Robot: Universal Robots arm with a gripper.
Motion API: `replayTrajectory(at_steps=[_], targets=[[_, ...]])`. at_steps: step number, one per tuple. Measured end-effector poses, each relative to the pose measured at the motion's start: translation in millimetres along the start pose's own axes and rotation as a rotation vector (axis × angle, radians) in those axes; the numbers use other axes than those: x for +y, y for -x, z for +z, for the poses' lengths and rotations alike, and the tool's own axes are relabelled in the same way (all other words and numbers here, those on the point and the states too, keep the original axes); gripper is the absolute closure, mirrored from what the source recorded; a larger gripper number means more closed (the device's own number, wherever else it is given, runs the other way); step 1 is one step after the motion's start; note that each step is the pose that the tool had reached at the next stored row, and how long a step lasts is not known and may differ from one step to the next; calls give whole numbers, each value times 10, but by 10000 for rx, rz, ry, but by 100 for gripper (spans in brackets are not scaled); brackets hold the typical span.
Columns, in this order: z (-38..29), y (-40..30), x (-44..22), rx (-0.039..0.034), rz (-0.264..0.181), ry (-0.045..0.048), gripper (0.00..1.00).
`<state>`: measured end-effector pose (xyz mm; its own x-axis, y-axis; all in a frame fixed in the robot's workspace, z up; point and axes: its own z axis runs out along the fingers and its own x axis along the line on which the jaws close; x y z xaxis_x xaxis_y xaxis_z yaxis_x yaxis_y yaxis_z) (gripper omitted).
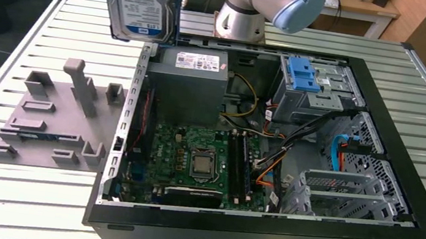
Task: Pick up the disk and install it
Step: 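Pick up the disk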
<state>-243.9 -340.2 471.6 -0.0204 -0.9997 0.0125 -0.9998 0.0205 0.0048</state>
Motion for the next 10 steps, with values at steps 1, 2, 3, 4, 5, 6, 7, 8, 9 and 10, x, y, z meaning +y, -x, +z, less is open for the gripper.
replayTrajectory(at_steps=[1, 2, 3, 4, 5, 6, 7, 8, 9, 10], targets=[[0, -1, -8, 0, 0, 0, 64], [0, -2, -16, 0, 0, 0, 64], [0, -2, -24, 0, 0, -1, 64], [0, -3, -31, 0, 0, 0, 64], [0, -4, -39, 0, 0, 0, 64], [0, -4, -46, 0, 0, 0, 64], [0, -5, -53, 0, 0, 0, 64], [0, -6, -61, 0, 0, -1, 64], [0, -7, -69, 0, 0, 0, 64], [0, -7, -78, 0, 0, 0, 64]])
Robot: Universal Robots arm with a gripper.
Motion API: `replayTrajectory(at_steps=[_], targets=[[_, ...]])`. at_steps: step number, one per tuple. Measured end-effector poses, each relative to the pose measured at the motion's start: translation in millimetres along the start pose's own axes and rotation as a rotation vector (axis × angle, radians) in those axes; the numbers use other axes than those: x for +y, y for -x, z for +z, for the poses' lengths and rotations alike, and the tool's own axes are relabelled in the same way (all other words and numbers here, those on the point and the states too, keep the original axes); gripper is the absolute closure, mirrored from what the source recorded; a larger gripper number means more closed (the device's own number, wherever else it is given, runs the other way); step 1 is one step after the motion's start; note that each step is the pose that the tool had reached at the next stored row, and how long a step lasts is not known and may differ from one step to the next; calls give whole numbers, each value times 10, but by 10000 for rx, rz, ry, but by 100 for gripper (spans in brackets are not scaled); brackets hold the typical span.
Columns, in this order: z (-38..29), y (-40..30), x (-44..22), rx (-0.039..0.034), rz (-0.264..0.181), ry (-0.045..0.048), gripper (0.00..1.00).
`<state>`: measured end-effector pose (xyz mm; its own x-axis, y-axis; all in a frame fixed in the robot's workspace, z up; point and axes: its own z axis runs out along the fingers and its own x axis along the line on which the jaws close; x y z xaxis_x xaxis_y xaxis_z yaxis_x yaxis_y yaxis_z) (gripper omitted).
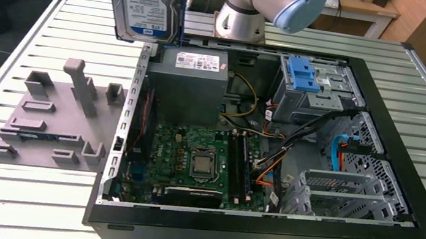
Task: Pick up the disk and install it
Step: 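Pick up the disk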
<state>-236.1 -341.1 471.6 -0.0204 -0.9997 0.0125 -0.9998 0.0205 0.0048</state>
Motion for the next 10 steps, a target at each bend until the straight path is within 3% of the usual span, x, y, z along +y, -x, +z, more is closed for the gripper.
replayTrajectory(at_steps=[10], targets=[[0, -7, -79, 0, 0, 0, 64]])
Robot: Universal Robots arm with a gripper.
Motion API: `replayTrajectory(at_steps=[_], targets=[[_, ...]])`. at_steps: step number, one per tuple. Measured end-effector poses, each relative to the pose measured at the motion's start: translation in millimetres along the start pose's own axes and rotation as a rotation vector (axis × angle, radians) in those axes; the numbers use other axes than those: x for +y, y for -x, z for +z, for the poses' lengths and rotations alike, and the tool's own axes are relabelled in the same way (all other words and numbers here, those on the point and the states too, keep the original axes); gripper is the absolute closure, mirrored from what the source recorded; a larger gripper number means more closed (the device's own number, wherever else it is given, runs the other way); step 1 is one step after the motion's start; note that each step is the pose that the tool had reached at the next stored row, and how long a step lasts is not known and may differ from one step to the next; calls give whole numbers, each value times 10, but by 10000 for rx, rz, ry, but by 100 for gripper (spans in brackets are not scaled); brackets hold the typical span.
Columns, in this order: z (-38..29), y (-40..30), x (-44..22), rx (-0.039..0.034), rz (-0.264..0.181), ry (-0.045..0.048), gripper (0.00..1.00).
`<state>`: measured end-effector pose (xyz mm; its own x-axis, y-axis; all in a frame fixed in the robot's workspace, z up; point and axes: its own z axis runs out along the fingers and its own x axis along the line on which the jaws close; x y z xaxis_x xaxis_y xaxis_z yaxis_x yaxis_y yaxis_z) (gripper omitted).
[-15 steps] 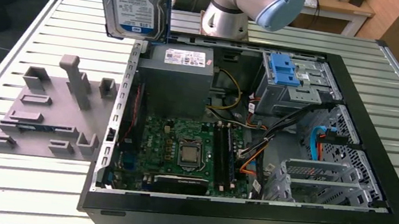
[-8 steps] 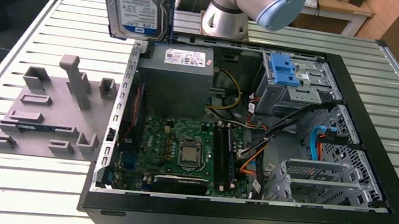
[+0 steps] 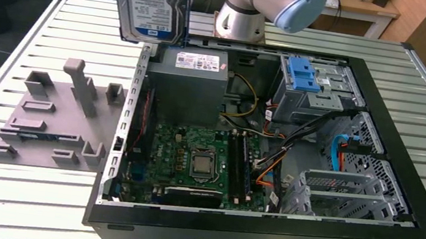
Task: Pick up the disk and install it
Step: 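Pick up the disk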
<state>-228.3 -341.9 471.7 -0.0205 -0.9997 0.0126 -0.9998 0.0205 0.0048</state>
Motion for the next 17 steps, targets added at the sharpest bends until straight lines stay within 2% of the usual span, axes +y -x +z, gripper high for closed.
replayTrajectory(at_steps=[17], targets=[[-1, -11, -140, 0, 0, 0, 64]])
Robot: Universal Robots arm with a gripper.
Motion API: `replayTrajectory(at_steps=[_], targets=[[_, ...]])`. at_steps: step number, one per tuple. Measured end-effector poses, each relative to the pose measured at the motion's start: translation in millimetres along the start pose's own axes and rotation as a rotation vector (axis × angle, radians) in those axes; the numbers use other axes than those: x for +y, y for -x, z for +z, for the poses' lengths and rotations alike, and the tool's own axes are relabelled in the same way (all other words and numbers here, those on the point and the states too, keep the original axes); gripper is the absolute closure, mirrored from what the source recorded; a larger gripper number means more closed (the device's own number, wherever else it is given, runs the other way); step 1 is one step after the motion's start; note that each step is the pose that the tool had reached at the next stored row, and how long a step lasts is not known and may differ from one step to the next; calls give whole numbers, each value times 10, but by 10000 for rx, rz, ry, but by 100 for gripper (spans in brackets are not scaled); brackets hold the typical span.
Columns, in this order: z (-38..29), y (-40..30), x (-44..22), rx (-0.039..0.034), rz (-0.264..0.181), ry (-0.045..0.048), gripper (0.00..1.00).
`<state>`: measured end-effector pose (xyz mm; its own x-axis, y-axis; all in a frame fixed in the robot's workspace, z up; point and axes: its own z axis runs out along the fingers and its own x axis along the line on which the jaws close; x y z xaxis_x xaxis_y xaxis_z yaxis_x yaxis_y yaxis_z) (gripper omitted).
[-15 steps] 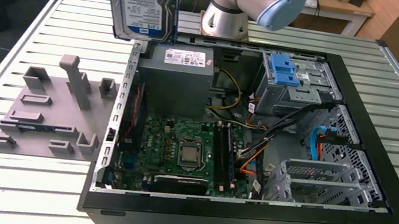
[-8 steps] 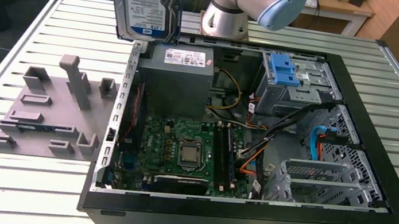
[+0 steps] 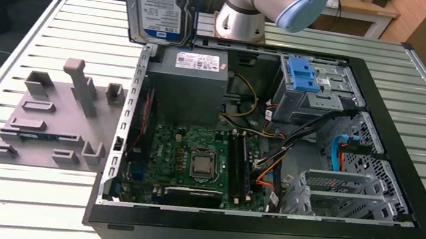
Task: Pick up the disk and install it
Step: 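Pick up the disk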
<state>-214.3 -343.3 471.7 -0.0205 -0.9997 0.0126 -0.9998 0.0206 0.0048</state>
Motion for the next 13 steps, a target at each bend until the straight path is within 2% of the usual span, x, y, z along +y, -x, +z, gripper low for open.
replayTrajectory(at_steps=[13], targets=[[0, -9, -113, 0, -1, 0, 64]])
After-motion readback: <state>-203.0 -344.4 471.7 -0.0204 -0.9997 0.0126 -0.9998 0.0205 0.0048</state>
